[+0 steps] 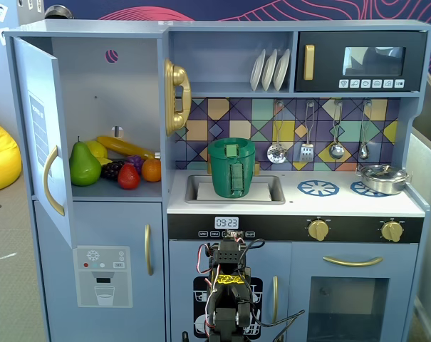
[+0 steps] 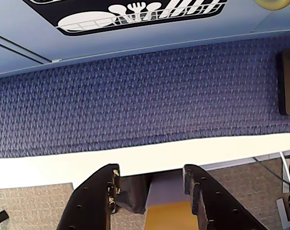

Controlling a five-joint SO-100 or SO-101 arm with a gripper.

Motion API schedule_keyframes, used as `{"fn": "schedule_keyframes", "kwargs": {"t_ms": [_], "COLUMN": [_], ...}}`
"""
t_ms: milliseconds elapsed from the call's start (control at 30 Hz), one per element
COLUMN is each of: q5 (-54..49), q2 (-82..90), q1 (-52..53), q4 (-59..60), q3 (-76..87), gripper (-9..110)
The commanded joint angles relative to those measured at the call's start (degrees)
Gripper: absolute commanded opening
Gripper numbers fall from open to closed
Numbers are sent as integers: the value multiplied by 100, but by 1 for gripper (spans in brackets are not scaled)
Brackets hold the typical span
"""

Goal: Close the left cabinet door

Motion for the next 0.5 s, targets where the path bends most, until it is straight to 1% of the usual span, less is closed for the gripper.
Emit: {"fn": "schedule_keyframes", "kwargs": {"t_ms": [0,367,467], "q5": [290,316,281], "q2": [-18,-18,-18], "q1": [88,26,-272], "q4": [914,914,896], "q3": [132,132,132], "gripper": [0,0,0]}}
